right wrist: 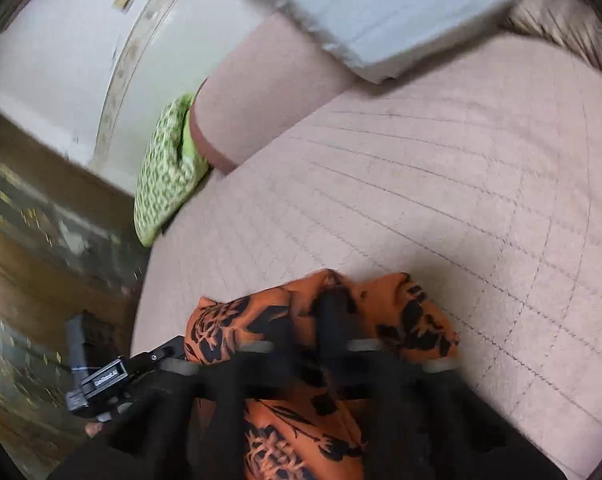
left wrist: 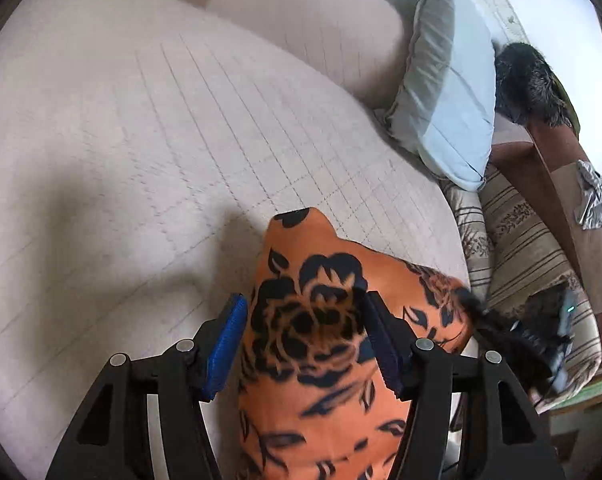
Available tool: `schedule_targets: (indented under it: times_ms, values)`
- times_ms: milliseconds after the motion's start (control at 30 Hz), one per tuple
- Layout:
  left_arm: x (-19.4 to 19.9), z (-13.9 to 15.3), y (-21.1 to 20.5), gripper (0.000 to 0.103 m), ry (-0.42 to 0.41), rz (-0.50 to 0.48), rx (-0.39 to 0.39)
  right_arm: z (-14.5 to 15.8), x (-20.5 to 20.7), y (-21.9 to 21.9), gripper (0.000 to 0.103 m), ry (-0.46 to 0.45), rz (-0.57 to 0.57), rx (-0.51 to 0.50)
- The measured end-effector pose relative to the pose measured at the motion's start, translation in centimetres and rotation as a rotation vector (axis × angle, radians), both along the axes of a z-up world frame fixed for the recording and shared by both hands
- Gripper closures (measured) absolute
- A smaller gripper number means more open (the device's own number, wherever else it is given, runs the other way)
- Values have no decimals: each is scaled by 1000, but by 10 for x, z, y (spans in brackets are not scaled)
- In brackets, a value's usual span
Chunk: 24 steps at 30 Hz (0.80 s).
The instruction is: Fold small clothes
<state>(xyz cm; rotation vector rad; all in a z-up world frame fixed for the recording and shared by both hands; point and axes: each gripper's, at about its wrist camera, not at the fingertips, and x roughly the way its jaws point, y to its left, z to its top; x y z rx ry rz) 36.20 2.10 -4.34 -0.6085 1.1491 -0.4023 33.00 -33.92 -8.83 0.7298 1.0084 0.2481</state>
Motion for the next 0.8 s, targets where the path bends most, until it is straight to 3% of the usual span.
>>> schedule_targets:
  times_ms: [100, 200, 267, 333, 433, 500, 600, 667, 700, 733, 800]
  values:
    - [10, -6, -4, 42, 6, -5, -33, -1, -5, -12, 98, 27, -32, -13]
    - [17, -9, -12, 47, -19, -34, -20, 22, -11, -4, 98, -15, -24, -165]
    - [23, -12, -22, 59, -57, -58, 59, 25, -12, 0, 98, -11, -42, -222]
    - [25, -17, -34, 62, -82, -61, 157, 16, -5, 8, 99, 25, -23, -307]
    - [30, -35, -51, 59, -85, -65, 291, -32, 13, 20, 99, 194, 12, -424]
    - [31, -32, -54, 56, -68, -55, 303, -32, 12, 26, 97, 194, 12, -458]
    - [24, -12, -45, 55, -60, -43, 246, -11, 0, 27, 88, 109, 40, -394]
    - [11, 1, -31, 53, -66, -41, 173, 2, -18, 14, 63, 60, 16, -312]
    - [2, 6, -22, 50, -73, -40, 136, 6, -26, 5, 41, 42, -3, -270]
    - [-6, 8, -15, 44, -78, -35, 118, 12, -36, -5, 30, 16, -28, -201]
    - [-26, 6, 1, 40, -74, -27, 123, 13, -47, -15, 28, 20, -48, -110]
